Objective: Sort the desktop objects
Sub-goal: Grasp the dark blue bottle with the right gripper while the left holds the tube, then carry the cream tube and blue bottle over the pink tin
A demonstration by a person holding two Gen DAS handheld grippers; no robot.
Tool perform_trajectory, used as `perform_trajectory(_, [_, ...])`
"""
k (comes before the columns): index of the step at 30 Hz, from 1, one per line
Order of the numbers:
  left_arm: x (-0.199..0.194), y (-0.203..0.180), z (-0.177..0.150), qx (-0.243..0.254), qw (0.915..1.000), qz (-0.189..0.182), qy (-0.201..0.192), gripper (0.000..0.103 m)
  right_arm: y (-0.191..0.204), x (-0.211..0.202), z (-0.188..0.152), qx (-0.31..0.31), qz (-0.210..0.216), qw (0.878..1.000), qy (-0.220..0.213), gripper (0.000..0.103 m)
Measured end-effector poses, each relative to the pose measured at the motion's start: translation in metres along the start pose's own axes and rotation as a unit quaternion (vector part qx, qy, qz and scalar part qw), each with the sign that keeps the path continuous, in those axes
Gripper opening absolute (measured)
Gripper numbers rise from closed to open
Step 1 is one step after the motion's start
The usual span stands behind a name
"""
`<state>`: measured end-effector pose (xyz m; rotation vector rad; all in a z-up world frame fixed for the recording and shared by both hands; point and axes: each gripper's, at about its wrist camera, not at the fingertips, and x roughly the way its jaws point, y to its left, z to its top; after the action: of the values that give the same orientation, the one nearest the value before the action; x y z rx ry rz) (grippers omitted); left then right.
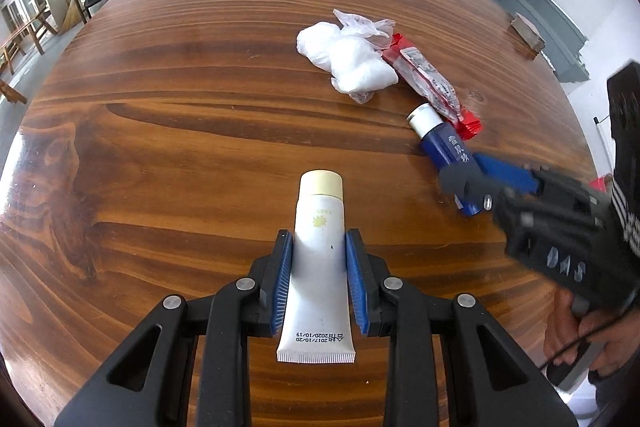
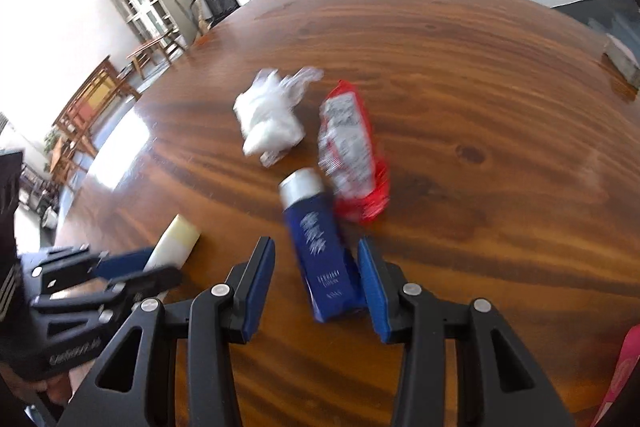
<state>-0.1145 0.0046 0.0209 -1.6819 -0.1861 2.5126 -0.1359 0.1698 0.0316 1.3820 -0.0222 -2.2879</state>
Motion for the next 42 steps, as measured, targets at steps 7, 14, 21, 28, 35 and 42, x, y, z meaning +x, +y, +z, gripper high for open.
perform_trajectory(7, [0.0,-0.001,0.001,0.002,1.0,0.002,-0.002,0.029,0.013,0.007,0.002,-0.024,-0.035,0.999,0.0,0.047])
perform_trajectory(14, [-0.01,-0.004,-0.002,-0.001,1.0,0.005,-0.006,0.029,0.015,0.008,0.006,-0.014,-0.07,0.997,0.0,0.032])
perform_trajectory(21, [-0.019,-0.016,-0.007,-0.001,1.0,0.003,-0.009,0.029,0.001,-0.016,-0.014,0.037,-0.026,0.999,0.001,0.032])
perform_trajectory(28, [-0.031,-0.041,-0.018,0.018,0.9997,0.002,-0.015,0.029,-0.02,-0.06,-0.035,0.071,-0.014,0.997,-0.027,0.032])
perform_trajectory(35, [-0.041,-0.078,-0.02,0.045,0.9986,-0.002,-0.029,0.029,-0.033,-0.101,-0.052,0.091,-0.02,0.994,-0.057,0.032])
perform_trajectory(42, [-0.053,-0.128,-0.024,0.076,0.9959,-0.016,-0.045,0.029,-0.061,-0.149,-0.074,0.115,-0.042,0.988,-0.092,0.032])
